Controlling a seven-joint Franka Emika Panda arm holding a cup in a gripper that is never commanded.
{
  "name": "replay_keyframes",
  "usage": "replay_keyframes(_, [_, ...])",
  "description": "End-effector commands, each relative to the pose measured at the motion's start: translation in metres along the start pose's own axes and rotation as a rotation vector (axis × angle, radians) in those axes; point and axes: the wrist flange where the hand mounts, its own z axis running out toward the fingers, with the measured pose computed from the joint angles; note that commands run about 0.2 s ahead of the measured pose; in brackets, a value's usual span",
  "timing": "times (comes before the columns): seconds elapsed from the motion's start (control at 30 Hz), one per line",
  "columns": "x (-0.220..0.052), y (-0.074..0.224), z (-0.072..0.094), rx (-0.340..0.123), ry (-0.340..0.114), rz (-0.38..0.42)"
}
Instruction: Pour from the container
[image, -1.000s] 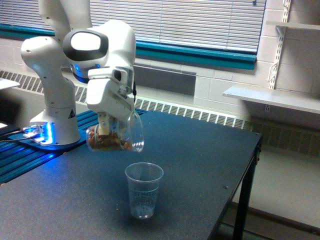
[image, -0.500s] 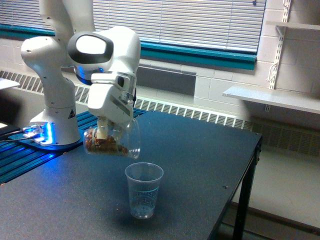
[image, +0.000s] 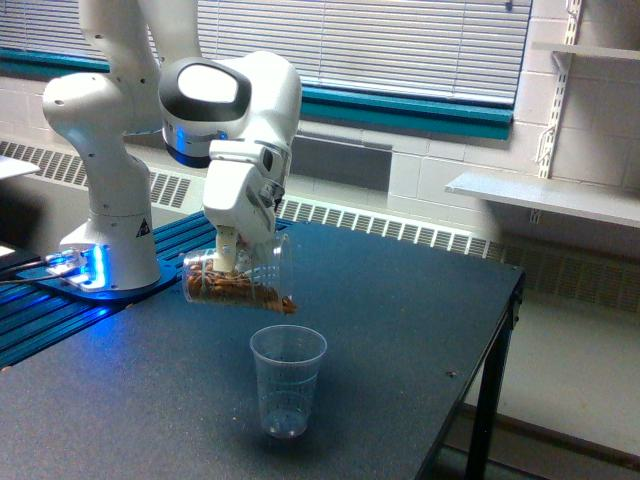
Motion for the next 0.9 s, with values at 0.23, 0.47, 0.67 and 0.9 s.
replay_keyframes(0.23, [-0.003, 0.001, 0.001, -0.054, -0.008, -0.080])
replay_keyframes(0.47, [-0.004, 0.002, 0.000, -0.075, -0.016, -0.089])
replay_keyframes(0.67, [0.000, 0.000, -0.003, -0.091, -0.014, -0.113])
replay_keyframes(0.9, [0.007, -0.003, -0.009, -0.110, -0.002, -0.148])
